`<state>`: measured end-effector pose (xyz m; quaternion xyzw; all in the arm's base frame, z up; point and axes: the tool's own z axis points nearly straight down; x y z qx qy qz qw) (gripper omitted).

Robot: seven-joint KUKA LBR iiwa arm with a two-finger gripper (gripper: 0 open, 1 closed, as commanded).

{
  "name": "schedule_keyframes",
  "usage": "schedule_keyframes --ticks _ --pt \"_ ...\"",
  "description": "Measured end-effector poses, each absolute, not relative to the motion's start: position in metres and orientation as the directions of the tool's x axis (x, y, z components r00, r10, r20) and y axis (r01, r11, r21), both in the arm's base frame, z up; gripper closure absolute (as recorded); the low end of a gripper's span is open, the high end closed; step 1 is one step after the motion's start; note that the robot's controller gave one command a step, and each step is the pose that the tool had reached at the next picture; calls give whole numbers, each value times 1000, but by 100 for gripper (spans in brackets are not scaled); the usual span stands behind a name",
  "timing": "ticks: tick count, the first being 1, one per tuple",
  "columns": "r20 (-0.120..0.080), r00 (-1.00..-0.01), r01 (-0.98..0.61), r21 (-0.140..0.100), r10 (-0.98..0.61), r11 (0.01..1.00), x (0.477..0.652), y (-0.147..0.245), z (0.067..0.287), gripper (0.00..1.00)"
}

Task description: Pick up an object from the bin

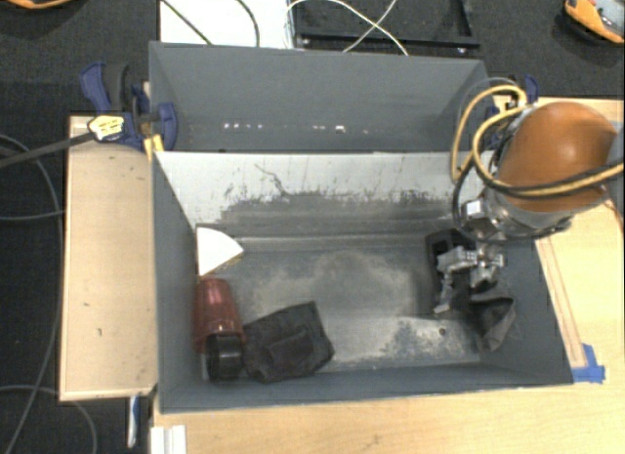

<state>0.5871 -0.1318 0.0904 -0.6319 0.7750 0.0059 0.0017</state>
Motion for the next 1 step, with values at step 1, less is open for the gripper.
schedule_keyframes --ticks 1 --pt "-9 -203 -979 3 -979 203 588 -133 100 100"
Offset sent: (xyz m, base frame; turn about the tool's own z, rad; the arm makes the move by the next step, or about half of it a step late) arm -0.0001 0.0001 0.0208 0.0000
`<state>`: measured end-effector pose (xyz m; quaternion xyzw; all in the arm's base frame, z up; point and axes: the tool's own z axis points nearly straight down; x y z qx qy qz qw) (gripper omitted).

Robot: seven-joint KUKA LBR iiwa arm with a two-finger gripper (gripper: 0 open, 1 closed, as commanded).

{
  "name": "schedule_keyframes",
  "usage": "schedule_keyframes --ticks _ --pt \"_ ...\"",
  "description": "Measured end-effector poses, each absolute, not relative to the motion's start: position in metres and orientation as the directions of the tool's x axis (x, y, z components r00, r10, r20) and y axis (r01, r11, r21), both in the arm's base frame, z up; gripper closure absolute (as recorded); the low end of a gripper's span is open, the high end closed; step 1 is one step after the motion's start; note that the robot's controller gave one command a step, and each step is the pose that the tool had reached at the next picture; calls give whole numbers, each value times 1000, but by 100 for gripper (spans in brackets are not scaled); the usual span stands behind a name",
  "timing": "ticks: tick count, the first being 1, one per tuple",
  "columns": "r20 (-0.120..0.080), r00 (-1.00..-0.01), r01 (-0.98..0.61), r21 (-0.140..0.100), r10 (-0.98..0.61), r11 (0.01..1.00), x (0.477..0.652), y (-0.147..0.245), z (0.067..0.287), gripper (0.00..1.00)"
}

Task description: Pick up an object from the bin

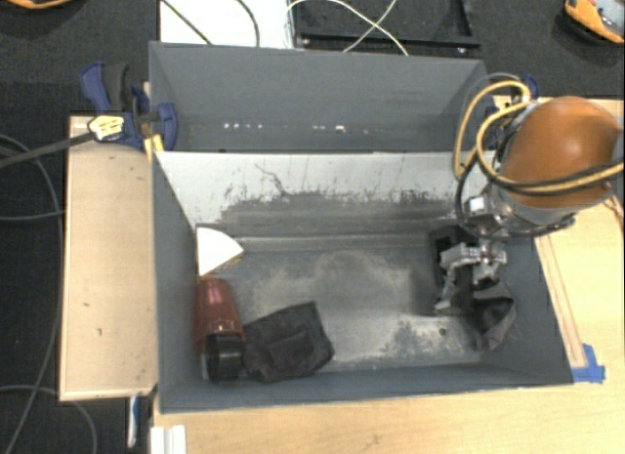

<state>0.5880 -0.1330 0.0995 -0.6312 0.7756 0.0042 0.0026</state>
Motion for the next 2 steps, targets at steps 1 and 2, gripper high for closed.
schedule_keyframes --ticks 1,2 --pt "-10 -205 -979 3 -979 205 588 -133 106 100" --pt "-11 -207 -978 12 -978 207 586 -132 114 100"
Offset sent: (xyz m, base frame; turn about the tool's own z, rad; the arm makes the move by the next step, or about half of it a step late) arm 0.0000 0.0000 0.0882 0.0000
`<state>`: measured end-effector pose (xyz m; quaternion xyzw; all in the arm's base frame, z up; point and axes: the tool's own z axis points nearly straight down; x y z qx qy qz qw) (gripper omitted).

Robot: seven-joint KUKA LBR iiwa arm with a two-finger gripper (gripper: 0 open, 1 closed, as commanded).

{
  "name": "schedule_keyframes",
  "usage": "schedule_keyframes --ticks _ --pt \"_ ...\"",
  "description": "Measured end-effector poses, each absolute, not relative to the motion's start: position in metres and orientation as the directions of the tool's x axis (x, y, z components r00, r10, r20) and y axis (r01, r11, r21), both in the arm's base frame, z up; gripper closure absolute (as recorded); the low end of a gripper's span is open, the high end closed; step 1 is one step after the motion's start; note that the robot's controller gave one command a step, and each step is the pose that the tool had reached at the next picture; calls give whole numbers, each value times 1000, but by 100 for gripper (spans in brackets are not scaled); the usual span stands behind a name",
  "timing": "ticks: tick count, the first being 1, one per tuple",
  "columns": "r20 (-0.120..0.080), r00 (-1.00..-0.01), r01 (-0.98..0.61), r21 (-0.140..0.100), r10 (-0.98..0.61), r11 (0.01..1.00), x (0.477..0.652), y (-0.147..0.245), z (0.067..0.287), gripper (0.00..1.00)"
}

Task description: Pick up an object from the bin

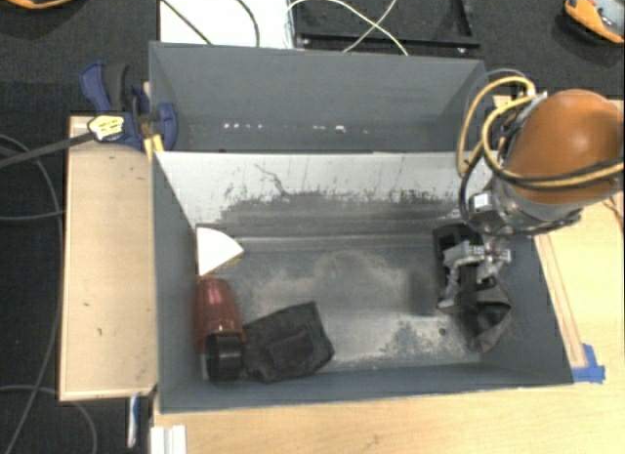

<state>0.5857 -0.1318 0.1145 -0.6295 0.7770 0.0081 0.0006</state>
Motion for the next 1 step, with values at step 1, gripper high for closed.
schedule_keyframes --ticks 1 --pt "-11 -207 -978 15 -978 207 585 -132 137 100"
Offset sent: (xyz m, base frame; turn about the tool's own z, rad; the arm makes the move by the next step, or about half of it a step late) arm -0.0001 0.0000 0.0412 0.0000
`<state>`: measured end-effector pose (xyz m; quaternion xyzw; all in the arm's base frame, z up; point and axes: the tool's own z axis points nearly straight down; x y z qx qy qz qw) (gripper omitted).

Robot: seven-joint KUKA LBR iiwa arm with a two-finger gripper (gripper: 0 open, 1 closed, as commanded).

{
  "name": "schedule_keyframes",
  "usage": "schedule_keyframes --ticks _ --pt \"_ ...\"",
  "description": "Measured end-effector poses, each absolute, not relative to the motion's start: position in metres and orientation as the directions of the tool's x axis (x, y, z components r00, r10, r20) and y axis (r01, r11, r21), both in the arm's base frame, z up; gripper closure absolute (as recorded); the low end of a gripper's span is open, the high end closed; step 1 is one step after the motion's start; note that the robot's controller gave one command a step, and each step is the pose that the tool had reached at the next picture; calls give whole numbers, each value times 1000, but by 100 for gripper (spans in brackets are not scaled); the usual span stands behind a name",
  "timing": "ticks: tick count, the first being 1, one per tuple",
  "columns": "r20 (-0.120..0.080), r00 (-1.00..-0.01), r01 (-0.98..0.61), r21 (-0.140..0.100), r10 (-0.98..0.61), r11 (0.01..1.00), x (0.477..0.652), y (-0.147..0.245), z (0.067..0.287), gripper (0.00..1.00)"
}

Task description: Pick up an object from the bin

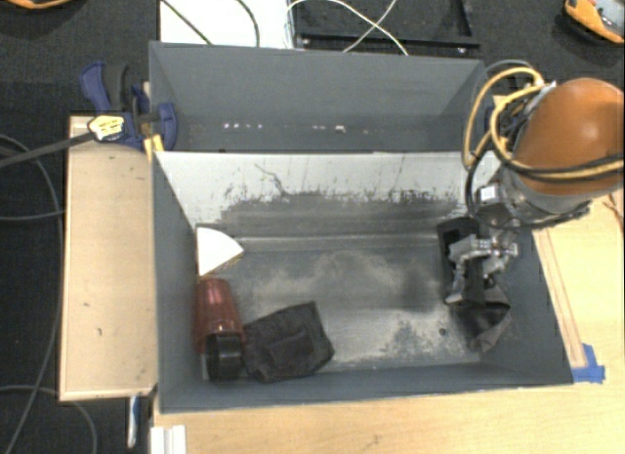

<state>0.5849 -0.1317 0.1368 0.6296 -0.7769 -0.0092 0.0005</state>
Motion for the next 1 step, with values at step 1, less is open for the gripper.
schedule_keyframes --ticks 1 --pt "-11 -208 -978 7 -978 208 587 -132 154 100"
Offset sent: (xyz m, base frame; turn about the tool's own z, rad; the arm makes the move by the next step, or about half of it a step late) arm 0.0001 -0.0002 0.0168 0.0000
